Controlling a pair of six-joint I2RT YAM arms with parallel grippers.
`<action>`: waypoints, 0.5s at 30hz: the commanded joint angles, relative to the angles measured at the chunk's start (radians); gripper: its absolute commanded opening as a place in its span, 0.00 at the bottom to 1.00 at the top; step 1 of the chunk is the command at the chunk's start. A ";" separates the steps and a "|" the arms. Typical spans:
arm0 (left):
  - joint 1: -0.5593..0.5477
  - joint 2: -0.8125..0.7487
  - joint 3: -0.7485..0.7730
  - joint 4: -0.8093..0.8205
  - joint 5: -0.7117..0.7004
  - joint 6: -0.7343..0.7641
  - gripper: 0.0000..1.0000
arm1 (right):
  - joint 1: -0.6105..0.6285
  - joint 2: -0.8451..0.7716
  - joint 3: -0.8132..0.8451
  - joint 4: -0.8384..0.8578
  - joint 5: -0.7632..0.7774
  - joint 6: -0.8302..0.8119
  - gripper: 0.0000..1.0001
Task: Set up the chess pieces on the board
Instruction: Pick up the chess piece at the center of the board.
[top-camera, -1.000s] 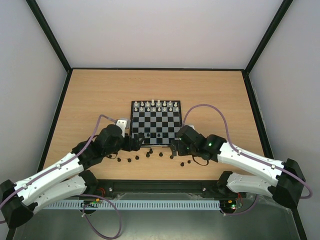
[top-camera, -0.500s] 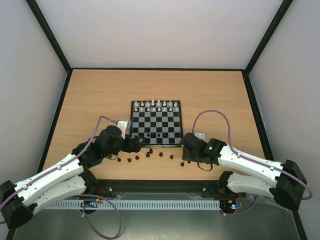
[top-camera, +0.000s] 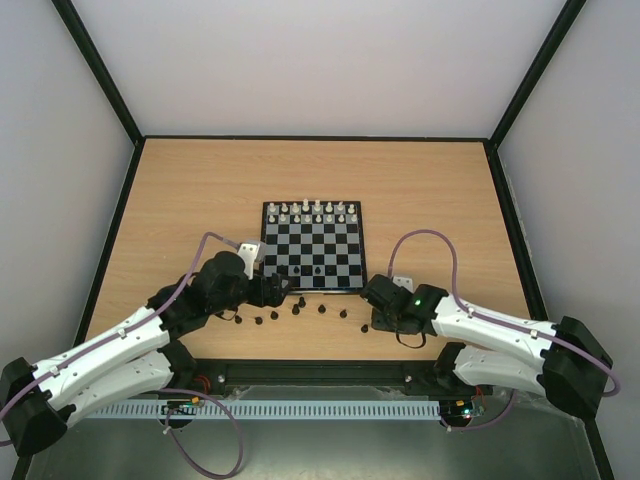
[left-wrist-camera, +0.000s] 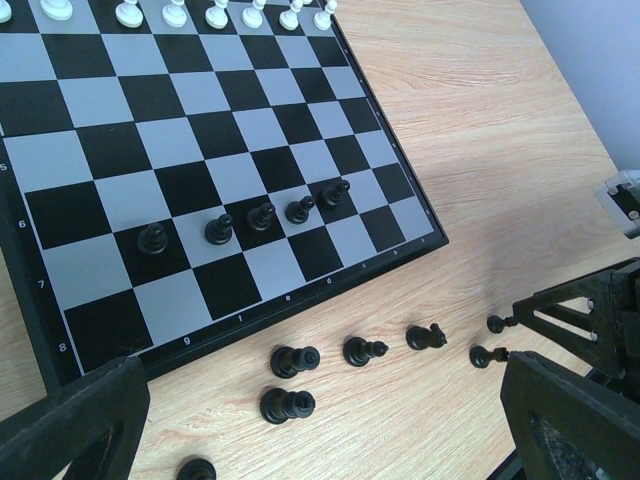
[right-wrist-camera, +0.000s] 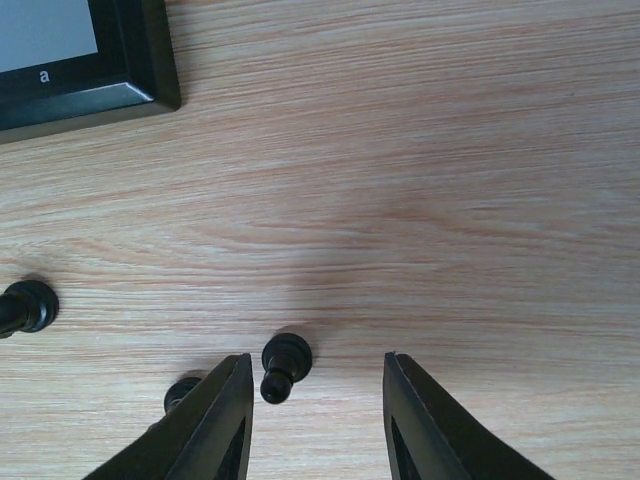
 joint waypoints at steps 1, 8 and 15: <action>-0.004 -0.012 -0.017 0.021 0.014 0.013 0.99 | 0.003 0.021 0.006 0.011 0.000 -0.002 0.36; -0.004 -0.009 -0.015 0.023 0.013 0.015 0.99 | 0.004 0.069 0.009 0.030 -0.022 -0.025 0.29; -0.004 -0.008 -0.015 0.021 0.010 0.014 0.99 | 0.007 0.096 0.010 0.038 -0.028 -0.035 0.22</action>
